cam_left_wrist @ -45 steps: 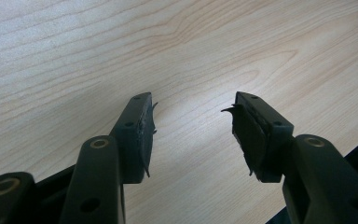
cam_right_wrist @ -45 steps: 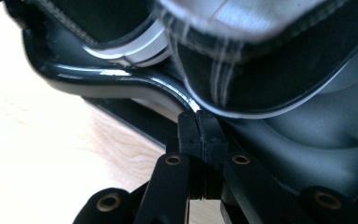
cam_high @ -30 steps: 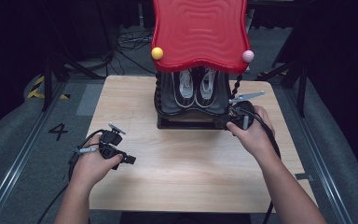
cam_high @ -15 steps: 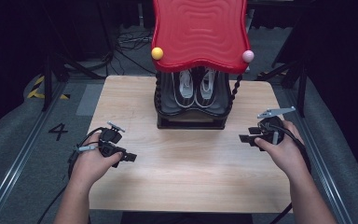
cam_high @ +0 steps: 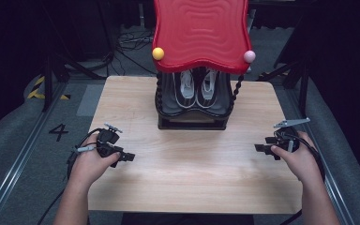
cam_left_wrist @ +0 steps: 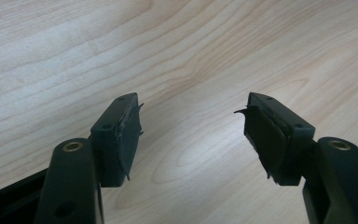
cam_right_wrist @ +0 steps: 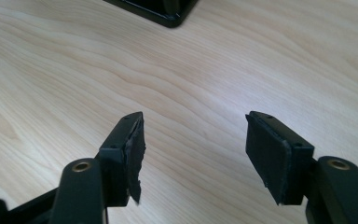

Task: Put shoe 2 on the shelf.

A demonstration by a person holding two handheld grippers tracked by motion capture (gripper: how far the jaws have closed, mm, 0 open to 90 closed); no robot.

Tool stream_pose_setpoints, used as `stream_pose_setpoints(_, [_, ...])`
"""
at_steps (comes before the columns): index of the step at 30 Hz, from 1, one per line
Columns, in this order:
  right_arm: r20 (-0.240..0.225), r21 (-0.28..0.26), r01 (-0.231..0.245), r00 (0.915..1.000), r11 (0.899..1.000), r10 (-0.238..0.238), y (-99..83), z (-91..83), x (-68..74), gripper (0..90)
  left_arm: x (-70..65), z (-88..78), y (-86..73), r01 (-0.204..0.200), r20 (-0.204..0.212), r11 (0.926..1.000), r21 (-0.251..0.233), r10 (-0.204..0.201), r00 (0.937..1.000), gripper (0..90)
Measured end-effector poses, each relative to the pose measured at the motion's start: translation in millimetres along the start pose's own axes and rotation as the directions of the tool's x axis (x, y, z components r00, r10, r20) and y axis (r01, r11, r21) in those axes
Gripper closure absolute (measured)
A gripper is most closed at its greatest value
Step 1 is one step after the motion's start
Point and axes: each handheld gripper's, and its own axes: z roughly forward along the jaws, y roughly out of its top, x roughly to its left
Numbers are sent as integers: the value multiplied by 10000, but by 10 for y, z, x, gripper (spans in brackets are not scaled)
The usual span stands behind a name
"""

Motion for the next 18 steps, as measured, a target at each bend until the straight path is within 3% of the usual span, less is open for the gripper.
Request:
stream_pose_setpoints(9, [152, 114, -15, 9999, 9999, 14, -260, 239, -254, 363, 157, 74, -49, -102, 6, 9994, -320, 102, 9999, 356])
stream_pose_setpoints(16, [165, 468, -136, 9998, 9988, 128, -333, 332, -295, 363, 230, 136, -83, -168, -128, 9996, -231, 165, 9998, 354])
stream_pose_setpoints(18, [137, 449, -195, 9997, 9988, 189, -332, 349, -293, 361, 235, 144, -86, -216, -22, 9990, -401, 216, 9998, 355])
